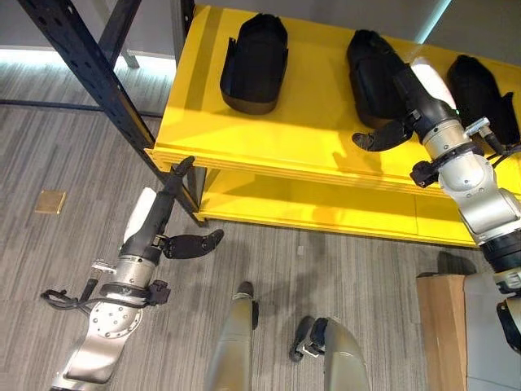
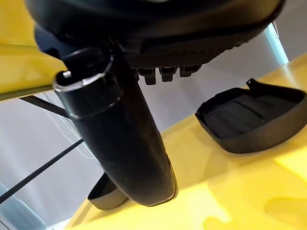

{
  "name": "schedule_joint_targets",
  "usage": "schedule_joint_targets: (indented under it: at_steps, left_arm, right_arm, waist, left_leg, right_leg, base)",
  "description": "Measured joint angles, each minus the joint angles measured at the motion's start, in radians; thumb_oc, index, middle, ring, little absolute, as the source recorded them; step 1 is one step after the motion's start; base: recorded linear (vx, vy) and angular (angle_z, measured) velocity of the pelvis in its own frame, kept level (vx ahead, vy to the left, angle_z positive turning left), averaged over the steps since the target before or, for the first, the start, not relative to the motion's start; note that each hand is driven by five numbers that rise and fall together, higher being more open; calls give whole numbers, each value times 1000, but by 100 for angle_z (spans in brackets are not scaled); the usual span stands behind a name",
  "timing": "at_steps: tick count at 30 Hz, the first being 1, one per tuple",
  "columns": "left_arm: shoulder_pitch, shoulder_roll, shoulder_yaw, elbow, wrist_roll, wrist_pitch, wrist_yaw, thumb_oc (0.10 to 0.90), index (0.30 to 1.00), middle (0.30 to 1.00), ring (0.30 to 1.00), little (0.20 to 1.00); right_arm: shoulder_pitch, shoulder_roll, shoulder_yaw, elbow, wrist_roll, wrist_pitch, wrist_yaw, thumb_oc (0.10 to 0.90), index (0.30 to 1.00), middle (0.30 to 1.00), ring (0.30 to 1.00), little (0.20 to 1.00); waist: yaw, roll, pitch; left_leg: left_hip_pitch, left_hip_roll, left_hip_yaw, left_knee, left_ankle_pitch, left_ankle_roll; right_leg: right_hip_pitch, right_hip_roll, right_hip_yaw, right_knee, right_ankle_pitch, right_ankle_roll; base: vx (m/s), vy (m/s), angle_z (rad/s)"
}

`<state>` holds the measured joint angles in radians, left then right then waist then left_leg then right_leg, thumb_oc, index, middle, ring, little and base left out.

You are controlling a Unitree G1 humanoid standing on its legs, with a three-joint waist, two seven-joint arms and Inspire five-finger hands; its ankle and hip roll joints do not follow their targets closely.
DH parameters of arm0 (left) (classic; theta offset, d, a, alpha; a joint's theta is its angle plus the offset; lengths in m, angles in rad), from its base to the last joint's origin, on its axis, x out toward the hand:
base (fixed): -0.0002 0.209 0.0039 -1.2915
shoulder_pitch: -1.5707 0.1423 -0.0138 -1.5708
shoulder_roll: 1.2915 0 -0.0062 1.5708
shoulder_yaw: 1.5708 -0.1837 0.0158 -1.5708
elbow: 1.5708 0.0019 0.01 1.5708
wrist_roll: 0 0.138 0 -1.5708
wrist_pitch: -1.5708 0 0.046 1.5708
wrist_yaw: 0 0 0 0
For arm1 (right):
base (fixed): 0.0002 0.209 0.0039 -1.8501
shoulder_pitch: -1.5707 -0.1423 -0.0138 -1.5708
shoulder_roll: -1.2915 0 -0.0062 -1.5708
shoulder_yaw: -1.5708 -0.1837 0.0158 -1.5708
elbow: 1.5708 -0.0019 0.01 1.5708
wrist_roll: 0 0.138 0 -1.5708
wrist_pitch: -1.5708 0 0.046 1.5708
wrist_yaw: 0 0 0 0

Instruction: Move parts from the plastic box to the shelf.

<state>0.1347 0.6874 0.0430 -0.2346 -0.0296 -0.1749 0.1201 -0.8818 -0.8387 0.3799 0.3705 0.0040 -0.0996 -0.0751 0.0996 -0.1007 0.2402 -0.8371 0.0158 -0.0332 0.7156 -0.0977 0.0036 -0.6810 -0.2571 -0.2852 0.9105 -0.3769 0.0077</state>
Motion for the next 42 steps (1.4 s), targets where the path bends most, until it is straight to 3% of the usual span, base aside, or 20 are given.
schedule_joint_targets:
  at_steps: [10,19,42]
  left_arm:
    - [1,2,0,0,-7,-4,7,900,1000,1000,1000,1000]
    - [-3,4,-3,-1,-43,-15,29,900,1000,1000,1000,1000]
    - [-8,4,-3,-1,-44,-20,67,900,1000,1000,1000,1000]
  right_arm:
    - [-75,8,1,141,0,17,-58,900,1000,1000,1000,1000]
    - [-106,14,1,156,23,18,-102,900,1000,1000,1000,1000]
    - [-96,178,-8,157,158,18,-123,900,1000,1000,1000,1000]
  waist:
    - [20,11,29]
    - [19,41,54]
    - [14,42,54]
  left_leg:
    - [-1,-7,1,2,-3,0]
    - [-20,-14,1,31,-7,0]
    - [-23,-18,3,34,-17,1]
  right_leg:
    - [1,-8,0,3,-2,3]
    - [-12,-19,-2,25,-14,6]
    - [-14,-24,1,27,-21,8]
  base:
    - [0,0,0]
    - [5,3,1]
    - [0,0,0]
